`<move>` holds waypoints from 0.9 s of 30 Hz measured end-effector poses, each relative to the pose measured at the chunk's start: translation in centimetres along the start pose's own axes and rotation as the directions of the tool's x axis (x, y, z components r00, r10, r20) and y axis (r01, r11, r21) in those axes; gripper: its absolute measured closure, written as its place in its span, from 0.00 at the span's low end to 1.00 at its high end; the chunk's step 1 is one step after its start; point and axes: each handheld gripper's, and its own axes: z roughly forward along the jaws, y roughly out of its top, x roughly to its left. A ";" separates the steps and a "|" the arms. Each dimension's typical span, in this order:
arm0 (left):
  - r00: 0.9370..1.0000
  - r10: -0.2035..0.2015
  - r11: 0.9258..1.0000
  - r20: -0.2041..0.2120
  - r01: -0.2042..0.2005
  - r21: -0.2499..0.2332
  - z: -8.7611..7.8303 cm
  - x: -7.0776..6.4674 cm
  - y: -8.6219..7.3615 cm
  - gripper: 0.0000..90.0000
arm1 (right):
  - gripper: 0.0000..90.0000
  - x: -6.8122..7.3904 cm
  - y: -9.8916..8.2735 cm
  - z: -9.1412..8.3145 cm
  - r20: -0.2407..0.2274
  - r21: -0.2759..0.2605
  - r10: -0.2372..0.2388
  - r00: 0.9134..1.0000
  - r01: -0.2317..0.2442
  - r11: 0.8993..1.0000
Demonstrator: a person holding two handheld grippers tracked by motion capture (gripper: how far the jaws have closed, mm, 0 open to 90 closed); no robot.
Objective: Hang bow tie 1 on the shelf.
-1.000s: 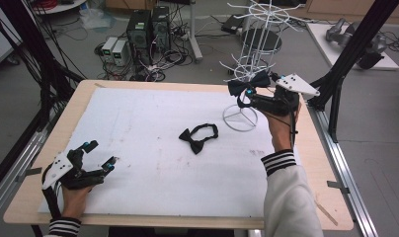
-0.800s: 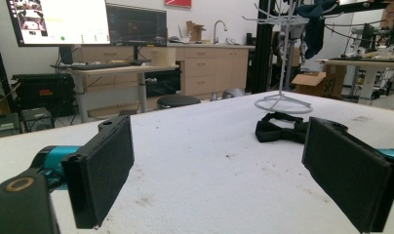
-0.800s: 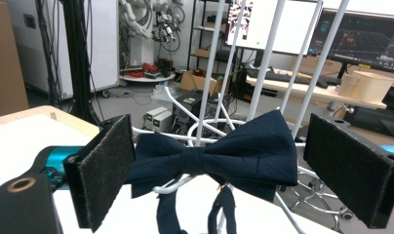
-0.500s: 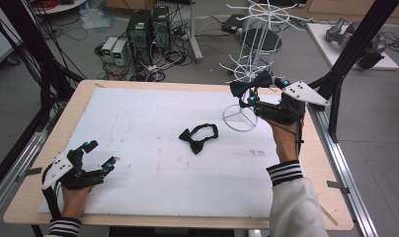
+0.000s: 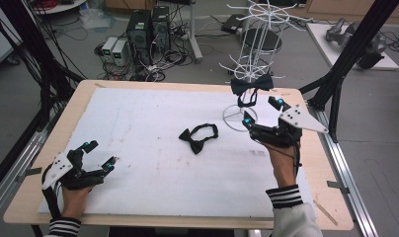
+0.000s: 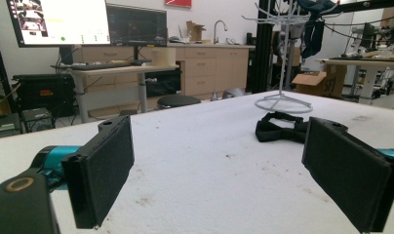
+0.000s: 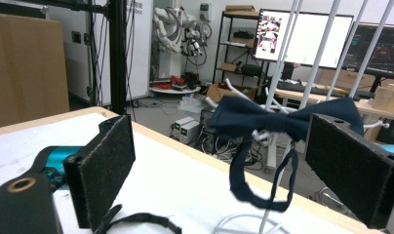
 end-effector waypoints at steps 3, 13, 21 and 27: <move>1.000 0.001 1.000 -0.001 -0.001 0.000 0.0 0.0 0.0 0.14 | 0.12 0.4 -0.9 -0.7 0.004 0.001 -0.002 1.000 0.002 1.000; 1.000 0.001 1.000 -0.001 -0.001 0.000 0.0 0.0 0.0 0.14 | 0.12 1.2 -3.6 -2.4 -0.007 0.027 0.014 1.000 -0.014 1.000; 1.000 0.001 1.000 -0.002 -0.001 0.000 0.0 0.0 0.0 0.14 | 0.12 1.4 -4.6 -2.9 -0.004 0.037 0.022 1.000 -0.022 0.999; 1.000 0.002 1.000 -0.003 -0.002 -0.003 0.0 0.0 0.0 0.14 | 0.12 1.7 -4.9 -2.9 -0.006 0.037 0.015 1.000 -0.015 0.999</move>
